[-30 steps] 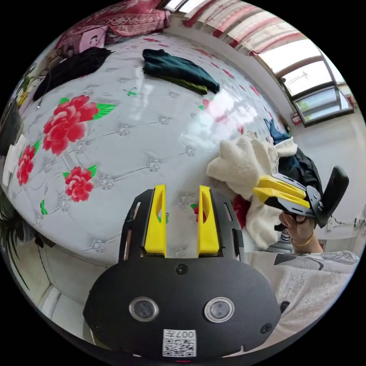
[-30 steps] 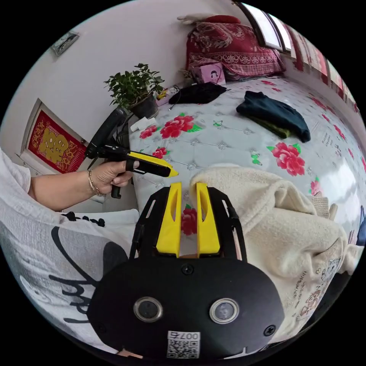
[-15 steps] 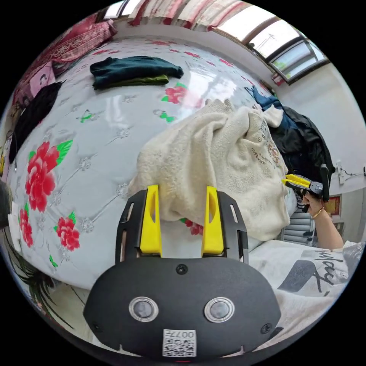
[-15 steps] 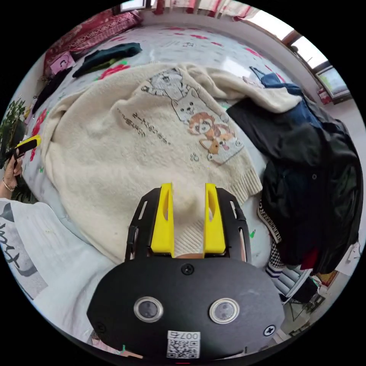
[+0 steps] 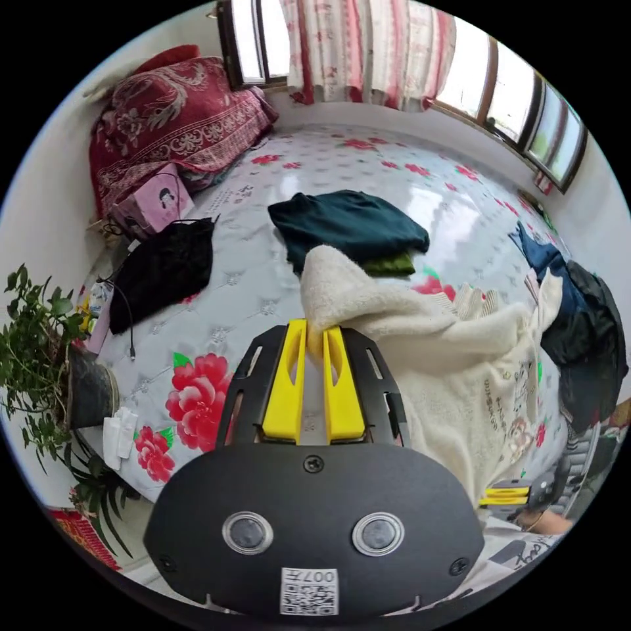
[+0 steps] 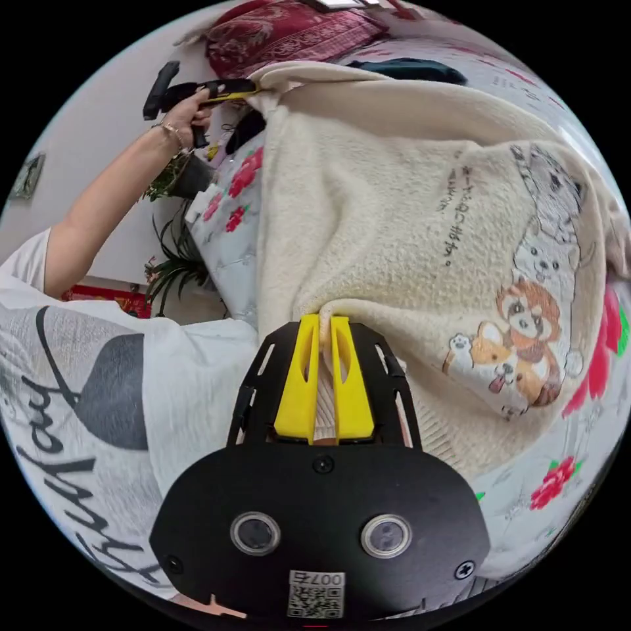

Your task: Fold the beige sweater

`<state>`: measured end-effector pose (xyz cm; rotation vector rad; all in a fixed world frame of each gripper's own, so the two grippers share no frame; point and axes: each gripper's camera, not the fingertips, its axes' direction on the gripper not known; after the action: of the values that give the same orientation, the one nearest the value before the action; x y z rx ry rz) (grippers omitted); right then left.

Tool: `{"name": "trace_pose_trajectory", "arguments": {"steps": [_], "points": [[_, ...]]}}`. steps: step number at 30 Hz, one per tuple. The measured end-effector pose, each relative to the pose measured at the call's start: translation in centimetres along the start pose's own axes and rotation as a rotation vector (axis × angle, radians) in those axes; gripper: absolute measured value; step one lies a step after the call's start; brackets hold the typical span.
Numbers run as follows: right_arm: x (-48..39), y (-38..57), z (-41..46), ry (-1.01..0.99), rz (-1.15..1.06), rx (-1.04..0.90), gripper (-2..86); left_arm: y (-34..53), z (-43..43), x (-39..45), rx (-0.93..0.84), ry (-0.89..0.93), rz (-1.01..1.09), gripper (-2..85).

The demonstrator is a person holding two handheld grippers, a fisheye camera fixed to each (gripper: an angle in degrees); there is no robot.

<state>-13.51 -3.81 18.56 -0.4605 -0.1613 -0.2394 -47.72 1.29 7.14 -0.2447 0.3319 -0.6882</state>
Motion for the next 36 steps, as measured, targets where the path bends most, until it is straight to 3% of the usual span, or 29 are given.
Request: {"name": "trace_pose_trajectory", "arguments": {"steps": [4, 8, 13, 18, 22, 25, 32, 36], "points": [[-2.6, -1.3, -3.2, 0.127, -0.16, 0.06, 3.2, 3.4, -1.5, -3.2, 0.027, -0.109, -0.027, 5.6], [2.7, 3.7, -9.5, 0.24, 0.097, 0.235, 6.5, 12.9, -0.3, -5.7, -0.062, 0.053, -0.062, 7.6], [8.6, 11.8, -12.3, 0.248, 0.452, 0.287, 9.4, 24.0, 1.2, -2.6, -0.275, 0.321, -0.033, 10.5], [9.5, 14.4, -9.9, 0.18, 0.496, 0.237, 9.8, 26.1, 0.0, 2.5, -0.341, 0.387, 0.043, 11.7], [9.3, 12.2, -6.7, 0.143, 0.44, 0.153, 8.2, 25.7, 1.7, 7.1, -0.428, 0.282, 0.164, 12.2], [8.5, 10.7, -5.1, 0.141, 0.399, 0.049, 4.6, 24.4, 1.3, 10.3, -0.446, 0.079, 0.363, 4.5], [0.8, 16.3, -9.0, 0.268, 0.115, 0.055, 0.9, 26.9, -5.7, 6.4, -0.389, -0.021, 0.352, -0.7], [-0.5, 20.6, -4.5, 0.277, 0.116, -0.154, 1.3, 32.5, -2.7, 4.6, -0.557, -0.008, 0.285, -0.3]]}}
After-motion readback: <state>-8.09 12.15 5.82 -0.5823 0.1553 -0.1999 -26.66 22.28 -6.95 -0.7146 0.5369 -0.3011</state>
